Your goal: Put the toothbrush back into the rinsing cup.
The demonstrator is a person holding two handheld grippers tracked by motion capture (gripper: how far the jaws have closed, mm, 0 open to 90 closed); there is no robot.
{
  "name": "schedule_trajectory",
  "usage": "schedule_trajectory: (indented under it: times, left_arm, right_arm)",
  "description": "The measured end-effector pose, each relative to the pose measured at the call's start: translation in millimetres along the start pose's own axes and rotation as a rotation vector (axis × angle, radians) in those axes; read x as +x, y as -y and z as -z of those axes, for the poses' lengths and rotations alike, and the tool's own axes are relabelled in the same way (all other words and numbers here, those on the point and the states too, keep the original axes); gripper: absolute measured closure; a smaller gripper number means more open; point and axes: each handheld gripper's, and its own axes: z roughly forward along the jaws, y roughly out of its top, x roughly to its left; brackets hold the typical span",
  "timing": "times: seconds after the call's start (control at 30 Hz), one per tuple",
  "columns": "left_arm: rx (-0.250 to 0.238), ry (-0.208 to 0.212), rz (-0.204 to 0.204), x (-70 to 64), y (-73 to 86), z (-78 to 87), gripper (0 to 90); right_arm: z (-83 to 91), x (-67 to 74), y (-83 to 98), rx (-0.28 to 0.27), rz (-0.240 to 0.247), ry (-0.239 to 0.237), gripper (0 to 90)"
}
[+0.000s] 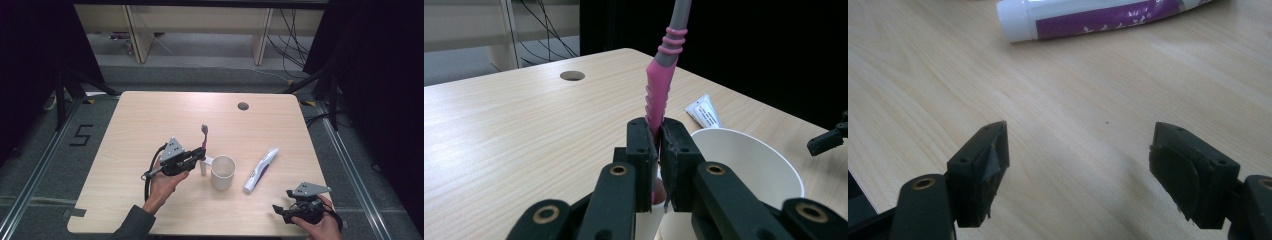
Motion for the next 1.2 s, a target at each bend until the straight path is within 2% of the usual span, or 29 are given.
schedule_trajectory:
  times: [0.07,0.1,0.17,0.23,0.67,0.8,0.9,0.97,1.07,1.2]
  left_arm:
    - [0.005,-0.001,0.002,-0.3,0.6,0.3,82.3]
    - [0.01,-0.002,0.003,-0.3,0.8,0.5,82.2]
    - [0.014,-0.001,0.003,-0.8,1.3,1.0,82.1]
    - [0.018,0.003,0.006,-1.0,1.5,1.3,81.9]
    - [0.037,-0.005,0.021,-2.4,1.6,4.0,80.0]
    - [0.036,-0.006,0.027,-3.6,-0.6,5.7,74.2]
    - [0.035,-0.018,0.036,-5.4,-3.5,7.2,62.5]
    - [0.036,-0.018,0.031,-6.9,-5.4,9.3,59.9]
    - [0.04,-0.023,0.042,-9.3,-8.1,12.5,50.8]
    - [0.051,-0.053,0.024,-12.5,-9.6,17.2,45.8]
  right_arm:
    - [0.1,0.3,-0.3,-0.002,-0.003,-0.002,24.6]
    - [-0.6,-0.9,-0.3,-0.016,0.016,-0.003,24.6]
    - [-0.1,0.4,0.0,0.003,-0.004,-0.003,24.6]
    - [-0.4,-0.5,-0.2,-0.01,0.011,-0.002,24.6]
    - [0.0,0.0,0.1,0.001,0.0,-0.001,24.6]
    - [0.4,0.2,-0.1,0.001,-0.001,-0.001,24.6]
    - [0.2,0.2,0.0,0.0,-0.002,-0.001,24.6]
    - [0.3,0.1,-0.1,0.0,0.0,-0.001,24.5]
    - [0.4,-0.1,0.0,0.002,-0.001,0.0,24.6]
    - [0.4,0.0,0.0,0.002,-0.001,0.0,24.6]
